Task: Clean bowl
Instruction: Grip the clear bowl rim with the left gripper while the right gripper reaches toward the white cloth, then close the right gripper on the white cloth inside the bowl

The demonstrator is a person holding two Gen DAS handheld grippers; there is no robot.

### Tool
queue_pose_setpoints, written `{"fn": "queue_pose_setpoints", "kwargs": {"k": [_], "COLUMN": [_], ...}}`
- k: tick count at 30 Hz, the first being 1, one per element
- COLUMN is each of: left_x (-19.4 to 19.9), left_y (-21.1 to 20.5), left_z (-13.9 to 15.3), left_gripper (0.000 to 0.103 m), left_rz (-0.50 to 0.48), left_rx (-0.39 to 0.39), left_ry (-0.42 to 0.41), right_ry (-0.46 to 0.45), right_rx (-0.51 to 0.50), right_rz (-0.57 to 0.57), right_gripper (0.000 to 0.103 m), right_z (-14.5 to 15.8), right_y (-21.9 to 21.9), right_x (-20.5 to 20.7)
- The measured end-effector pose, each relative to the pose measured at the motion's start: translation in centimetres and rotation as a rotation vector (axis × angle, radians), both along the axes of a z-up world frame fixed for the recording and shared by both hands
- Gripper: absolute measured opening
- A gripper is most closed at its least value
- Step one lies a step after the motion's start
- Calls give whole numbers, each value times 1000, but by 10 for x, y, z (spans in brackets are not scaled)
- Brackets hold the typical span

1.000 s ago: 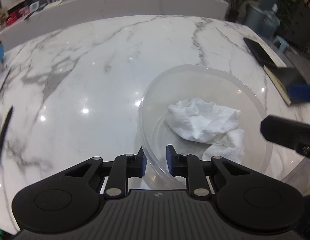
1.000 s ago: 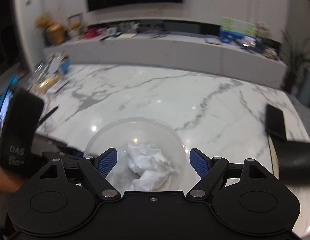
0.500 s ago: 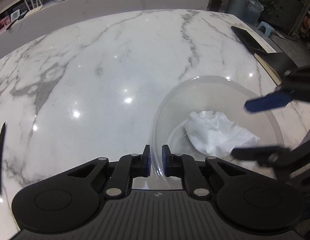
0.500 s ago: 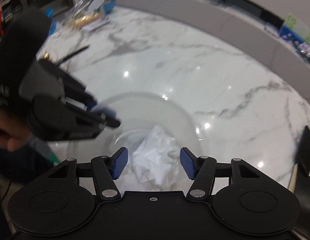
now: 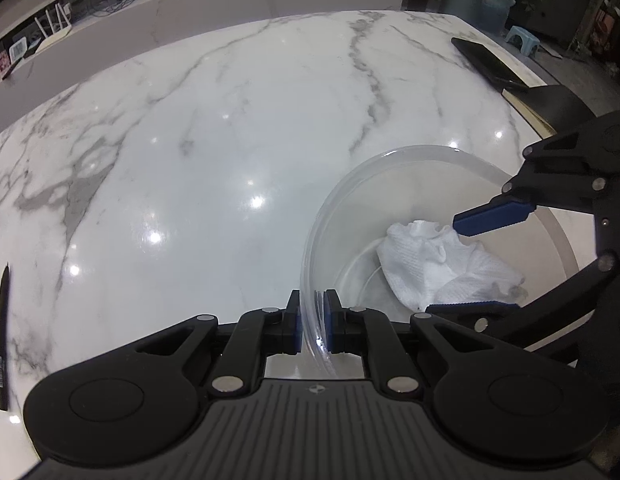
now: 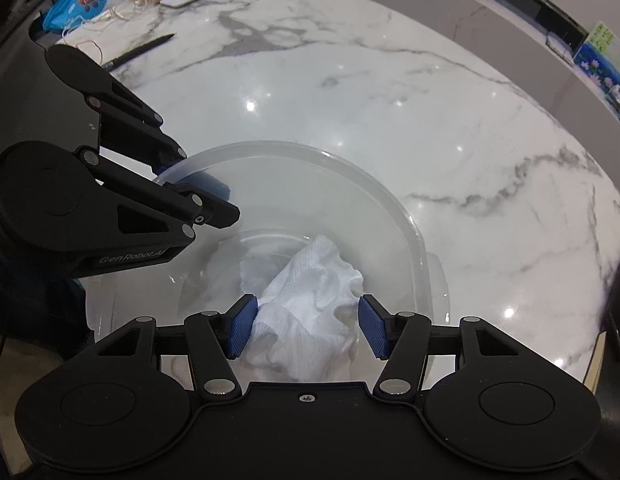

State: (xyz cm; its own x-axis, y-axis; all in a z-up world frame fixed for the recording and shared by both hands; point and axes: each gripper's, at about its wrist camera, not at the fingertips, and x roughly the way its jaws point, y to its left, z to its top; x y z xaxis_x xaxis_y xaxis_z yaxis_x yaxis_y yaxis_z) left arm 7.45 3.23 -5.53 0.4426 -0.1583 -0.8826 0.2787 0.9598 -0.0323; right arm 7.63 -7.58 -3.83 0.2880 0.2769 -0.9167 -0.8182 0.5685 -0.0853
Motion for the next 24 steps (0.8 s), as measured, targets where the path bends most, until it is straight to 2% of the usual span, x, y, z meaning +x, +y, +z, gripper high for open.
{"fn": "queue_pose_setpoints", "kwargs": {"k": [5,10,13,15,24], "left_x": [1,1,2,2,2], "left_y": [0,1,2,2,2], "left_z": [-2,-3,-5,-6,-5], "left_gripper": [9,9,9,9,9], "left_rz": [3,8,15,17,20], "left_rx": [-3,-2,-2,2,5], "left_ry": [5,10,15,16,15], "right_ry": [-6,-44,-71,-76,-16], "right_rx": [-25,-59,-56,-42,17], "right_rz": [28,55,52,42,57], "right_gripper": [55,49,34,16,13], "right_z": [-5,-11,-10,-8,1], "right_y": [5,8,5,2,1], "right_x": [-5,-11,-9,-5,-1]}}
